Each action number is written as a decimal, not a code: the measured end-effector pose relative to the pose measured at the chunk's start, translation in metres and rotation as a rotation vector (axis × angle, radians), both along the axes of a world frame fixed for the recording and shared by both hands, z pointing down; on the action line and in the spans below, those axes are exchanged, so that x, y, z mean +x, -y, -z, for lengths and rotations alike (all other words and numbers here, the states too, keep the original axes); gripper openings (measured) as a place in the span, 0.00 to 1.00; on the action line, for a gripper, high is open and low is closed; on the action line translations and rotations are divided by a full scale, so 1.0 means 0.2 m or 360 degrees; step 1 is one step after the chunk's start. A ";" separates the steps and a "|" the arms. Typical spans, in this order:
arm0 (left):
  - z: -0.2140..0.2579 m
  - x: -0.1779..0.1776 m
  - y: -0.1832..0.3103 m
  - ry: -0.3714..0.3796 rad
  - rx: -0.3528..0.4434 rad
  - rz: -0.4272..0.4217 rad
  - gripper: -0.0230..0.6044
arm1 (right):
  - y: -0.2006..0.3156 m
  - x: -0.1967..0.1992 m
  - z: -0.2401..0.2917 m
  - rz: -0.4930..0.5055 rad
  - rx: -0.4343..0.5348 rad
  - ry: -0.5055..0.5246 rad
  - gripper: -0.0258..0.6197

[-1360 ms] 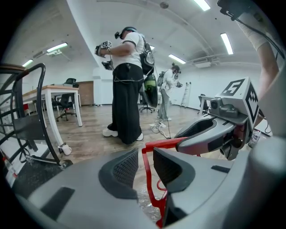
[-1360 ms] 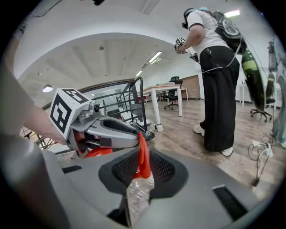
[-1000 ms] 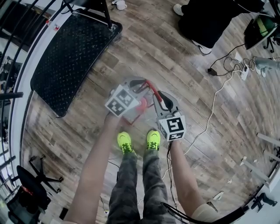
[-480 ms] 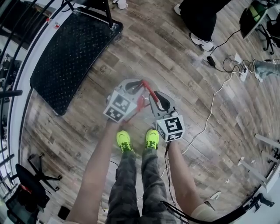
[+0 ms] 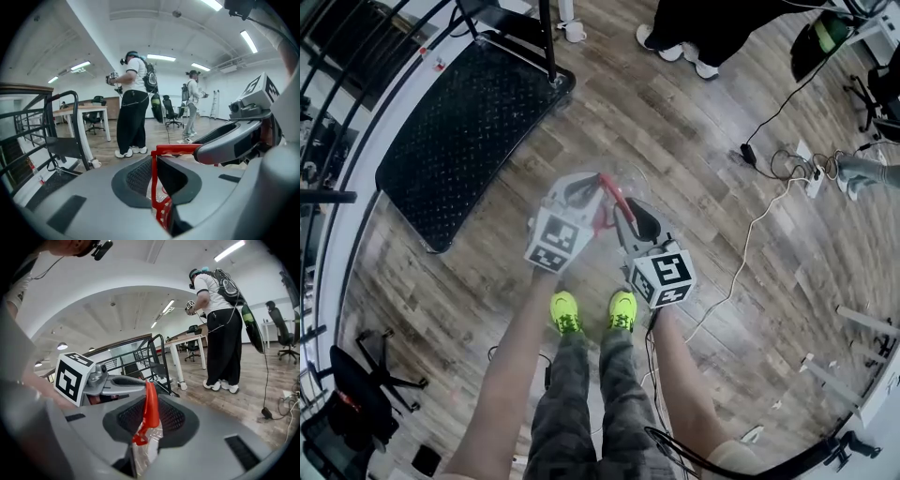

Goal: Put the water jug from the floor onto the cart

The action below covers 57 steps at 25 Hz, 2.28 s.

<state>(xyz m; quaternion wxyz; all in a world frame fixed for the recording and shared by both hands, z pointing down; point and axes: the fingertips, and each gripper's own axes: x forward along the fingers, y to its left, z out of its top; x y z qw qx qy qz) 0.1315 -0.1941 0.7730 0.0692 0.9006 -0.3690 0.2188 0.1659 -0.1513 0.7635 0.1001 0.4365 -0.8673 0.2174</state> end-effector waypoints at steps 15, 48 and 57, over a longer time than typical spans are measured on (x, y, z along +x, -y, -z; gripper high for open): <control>0.82 -0.30 0.09 0.0028 0.0144 0.0252 0.08 | 0.10 -0.27 0.80 0.0072 0.0162 0.0078 0.16; 1.94 -1.31 0.10 -0.0099 0.0339 0.0777 0.08 | 0.16 -1.23 1.93 0.0324 0.0364 0.0184 0.17; 1.96 -1.54 0.29 -0.0028 0.0364 0.0961 0.08 | 0.37 -1.44 1.94 0.0494 0.0347 0.0265 0.17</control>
